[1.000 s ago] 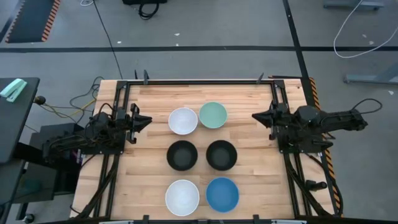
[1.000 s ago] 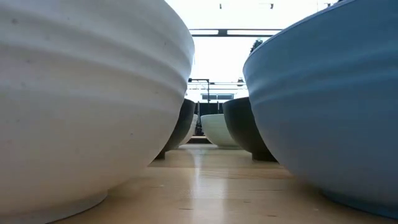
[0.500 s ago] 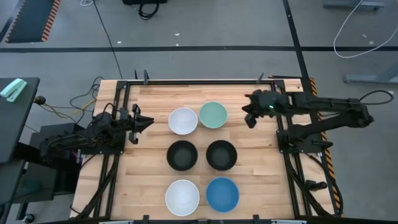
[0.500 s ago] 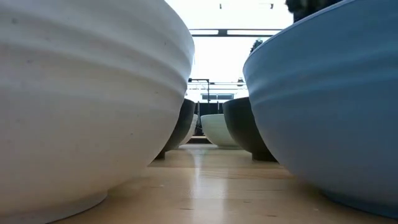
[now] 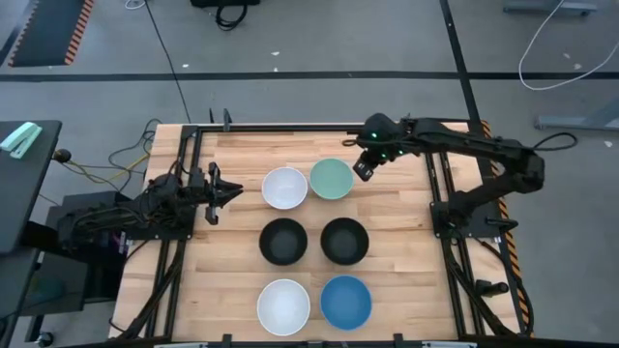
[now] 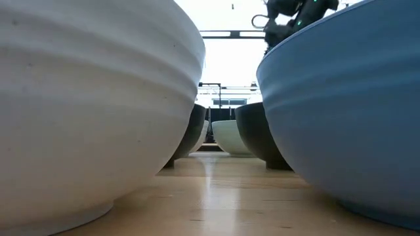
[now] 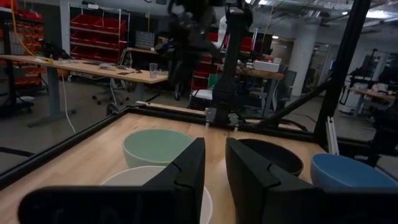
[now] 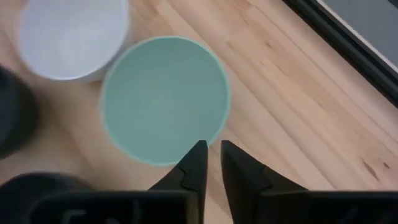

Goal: Nest bowls inside each other
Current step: Stack the light green bowl on top of the top white bowl

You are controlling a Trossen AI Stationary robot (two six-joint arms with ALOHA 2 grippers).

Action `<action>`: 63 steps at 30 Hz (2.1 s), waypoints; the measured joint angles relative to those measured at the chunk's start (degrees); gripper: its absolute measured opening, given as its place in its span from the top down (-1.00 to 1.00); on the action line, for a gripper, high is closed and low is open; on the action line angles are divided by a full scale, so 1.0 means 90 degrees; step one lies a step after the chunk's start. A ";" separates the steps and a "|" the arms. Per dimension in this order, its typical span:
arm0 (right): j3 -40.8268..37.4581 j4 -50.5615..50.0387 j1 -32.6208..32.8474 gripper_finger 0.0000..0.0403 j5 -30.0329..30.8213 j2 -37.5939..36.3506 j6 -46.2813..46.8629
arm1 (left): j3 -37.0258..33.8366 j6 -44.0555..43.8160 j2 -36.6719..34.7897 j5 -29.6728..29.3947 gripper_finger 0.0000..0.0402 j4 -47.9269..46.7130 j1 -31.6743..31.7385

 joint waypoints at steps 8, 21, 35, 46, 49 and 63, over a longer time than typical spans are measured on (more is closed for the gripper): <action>0.0031 0.0001 -0.0469 0.50 -0.0468 0.0661 -0.0019 | 0.0000 0.0115 0.0020 0.0001 0.63 -0.0013 0.0000; 0.0031 0.0025 -0.0496 0.42 -0.0622 0.1632 0.0010 | 0.0000 0.0113 0.0020 -0.0001 0.62 -0.0018 0.0000; 0.0031 0.0366 -0.0494 0.42 -0.0913 0.2215 -0.0011 | 0.0000 0.0113 0.0020 -0.0002 0.63 -0.0020 0.0000; 0.0031 0.0674 -0.0491 0.42 -0.0986 0.1859 0.0001 | 0.0000 0.0213 0.0020 -0.0002 0.63 -0.0023 0.0000; 0.0031 0.0792 -0.0491 0.42 -0.1114 0.1831 0.0003 | 0.0000 0.0214 0.0020 -0.0002 0.64 -0.0023 0.0000; 0.0034 0.0805 -0.0489 0.42 -0.1072 0.1933 0.0219 | 0.0000 0.0217 0.0020 -0.0002 0.61 -0.0020 0.0000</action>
